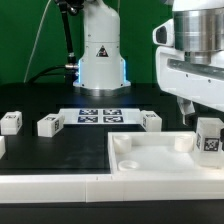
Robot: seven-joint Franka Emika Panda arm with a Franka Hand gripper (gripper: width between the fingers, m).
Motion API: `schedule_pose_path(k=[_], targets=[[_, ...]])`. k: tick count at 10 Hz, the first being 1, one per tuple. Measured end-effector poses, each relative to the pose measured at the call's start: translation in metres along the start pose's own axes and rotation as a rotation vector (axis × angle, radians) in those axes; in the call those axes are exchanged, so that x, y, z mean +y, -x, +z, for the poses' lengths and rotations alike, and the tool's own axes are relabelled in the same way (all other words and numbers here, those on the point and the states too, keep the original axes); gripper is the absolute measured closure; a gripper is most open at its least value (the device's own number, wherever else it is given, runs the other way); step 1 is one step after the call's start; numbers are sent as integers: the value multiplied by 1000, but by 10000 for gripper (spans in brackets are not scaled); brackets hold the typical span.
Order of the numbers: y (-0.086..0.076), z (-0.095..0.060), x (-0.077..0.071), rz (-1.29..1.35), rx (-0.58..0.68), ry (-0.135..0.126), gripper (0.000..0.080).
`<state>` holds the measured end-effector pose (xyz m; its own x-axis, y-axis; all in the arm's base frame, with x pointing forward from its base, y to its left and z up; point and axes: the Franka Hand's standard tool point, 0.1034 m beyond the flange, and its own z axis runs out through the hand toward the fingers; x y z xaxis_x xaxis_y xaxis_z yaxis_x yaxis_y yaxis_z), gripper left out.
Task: Assemble one leg
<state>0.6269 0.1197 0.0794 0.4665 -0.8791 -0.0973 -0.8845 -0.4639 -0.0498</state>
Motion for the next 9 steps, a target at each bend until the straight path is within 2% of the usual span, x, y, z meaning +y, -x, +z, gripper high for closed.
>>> schedule_pose_path(k=[9], targets=[[-3,1,2,-996,13,35,150]])
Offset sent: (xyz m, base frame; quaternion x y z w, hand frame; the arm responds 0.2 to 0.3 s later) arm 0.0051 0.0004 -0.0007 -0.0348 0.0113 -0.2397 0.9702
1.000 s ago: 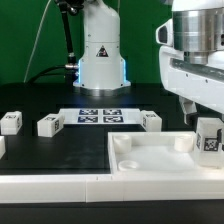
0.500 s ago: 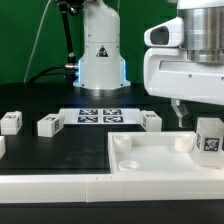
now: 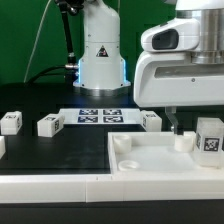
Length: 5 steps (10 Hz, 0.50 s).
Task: Assemble one leg
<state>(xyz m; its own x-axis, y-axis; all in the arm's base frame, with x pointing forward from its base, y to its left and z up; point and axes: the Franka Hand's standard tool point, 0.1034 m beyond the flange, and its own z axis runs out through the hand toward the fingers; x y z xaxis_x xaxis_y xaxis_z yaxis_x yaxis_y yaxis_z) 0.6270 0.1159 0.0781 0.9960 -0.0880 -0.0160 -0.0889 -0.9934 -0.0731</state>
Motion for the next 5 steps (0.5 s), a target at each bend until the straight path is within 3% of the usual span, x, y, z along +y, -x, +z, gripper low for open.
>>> schedule_pose_path(k=[2,4,5], targets=[[0,1,1,-64,0,0,150],[0,1,1,-60,0,0,417],[0,1,1,-25,0,-1,509]])
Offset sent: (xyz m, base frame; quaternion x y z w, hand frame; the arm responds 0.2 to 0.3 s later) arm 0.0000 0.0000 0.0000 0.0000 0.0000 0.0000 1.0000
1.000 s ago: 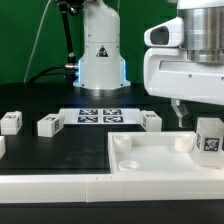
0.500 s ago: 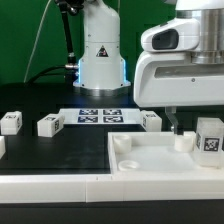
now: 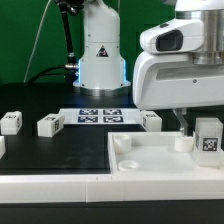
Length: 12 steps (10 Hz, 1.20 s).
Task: Assemble one leg
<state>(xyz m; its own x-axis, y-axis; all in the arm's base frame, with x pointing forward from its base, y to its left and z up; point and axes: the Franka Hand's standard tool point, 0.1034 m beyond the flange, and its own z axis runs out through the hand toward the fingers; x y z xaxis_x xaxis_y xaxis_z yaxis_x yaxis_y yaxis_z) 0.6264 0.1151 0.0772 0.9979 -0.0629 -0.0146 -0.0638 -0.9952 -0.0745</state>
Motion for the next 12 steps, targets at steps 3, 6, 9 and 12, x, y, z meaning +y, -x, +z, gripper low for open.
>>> schedule_pose_path(k=[3,6,9,12], targets=[[1,1,0,185,-5,-5,509],[1,2,0,558,-6,-30,509],[1,2,0,875,-11,-31,508],[1,2,1,1130,-19,-36,508]])
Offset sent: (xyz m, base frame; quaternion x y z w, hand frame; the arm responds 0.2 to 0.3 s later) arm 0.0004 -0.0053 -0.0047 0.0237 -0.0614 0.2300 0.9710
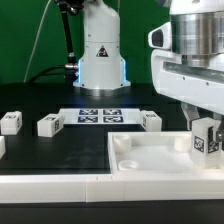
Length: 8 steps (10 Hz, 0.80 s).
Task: Assemble one leg
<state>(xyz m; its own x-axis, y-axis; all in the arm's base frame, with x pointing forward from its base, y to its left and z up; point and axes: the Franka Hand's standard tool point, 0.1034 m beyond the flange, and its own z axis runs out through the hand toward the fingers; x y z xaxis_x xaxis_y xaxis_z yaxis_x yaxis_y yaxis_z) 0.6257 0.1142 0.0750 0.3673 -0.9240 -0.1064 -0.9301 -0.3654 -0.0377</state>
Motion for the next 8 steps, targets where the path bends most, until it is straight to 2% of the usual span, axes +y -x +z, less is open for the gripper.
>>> schedule_pose_path(k=[4,7,8], targets=[[1,1,0,444,-11,-1,508],[1,1,0,529,-35,-6,508],[1,1,0,459,-38,4,508]])
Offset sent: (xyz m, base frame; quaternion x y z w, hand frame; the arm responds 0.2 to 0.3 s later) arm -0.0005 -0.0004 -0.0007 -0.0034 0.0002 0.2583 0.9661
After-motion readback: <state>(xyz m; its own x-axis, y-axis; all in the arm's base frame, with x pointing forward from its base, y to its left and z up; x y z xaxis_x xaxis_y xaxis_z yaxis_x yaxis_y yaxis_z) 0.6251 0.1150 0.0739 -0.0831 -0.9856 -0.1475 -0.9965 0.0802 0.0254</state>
